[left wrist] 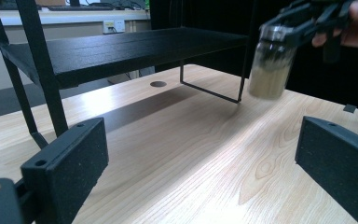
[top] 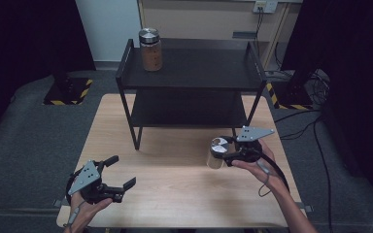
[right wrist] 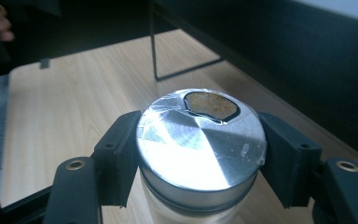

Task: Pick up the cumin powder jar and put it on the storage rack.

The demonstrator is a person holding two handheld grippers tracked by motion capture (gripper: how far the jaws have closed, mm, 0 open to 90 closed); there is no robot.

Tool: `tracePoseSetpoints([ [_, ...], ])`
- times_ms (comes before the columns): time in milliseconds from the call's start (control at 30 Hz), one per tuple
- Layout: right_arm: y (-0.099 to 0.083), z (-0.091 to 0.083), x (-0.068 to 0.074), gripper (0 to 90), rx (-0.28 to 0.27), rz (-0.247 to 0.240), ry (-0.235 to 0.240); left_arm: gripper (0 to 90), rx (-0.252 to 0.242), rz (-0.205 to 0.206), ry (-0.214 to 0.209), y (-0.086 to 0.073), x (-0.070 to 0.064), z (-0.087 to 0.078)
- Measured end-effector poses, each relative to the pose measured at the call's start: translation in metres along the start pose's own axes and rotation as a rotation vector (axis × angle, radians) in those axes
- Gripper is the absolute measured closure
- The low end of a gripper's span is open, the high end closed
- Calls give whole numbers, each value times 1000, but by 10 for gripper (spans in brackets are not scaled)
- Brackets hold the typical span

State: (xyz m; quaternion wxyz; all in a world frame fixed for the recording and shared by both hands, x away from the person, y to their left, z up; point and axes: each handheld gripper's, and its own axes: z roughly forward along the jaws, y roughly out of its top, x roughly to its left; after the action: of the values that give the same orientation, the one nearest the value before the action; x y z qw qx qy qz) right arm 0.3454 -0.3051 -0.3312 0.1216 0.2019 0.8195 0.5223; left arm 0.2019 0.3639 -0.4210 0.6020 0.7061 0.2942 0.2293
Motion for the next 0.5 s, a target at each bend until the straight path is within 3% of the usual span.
tracePoseSetpoints([
  [500, 66, -23, -11, 355, 7, -77, 80, 3, -7, -10, 22, -1, -2, -3],
])
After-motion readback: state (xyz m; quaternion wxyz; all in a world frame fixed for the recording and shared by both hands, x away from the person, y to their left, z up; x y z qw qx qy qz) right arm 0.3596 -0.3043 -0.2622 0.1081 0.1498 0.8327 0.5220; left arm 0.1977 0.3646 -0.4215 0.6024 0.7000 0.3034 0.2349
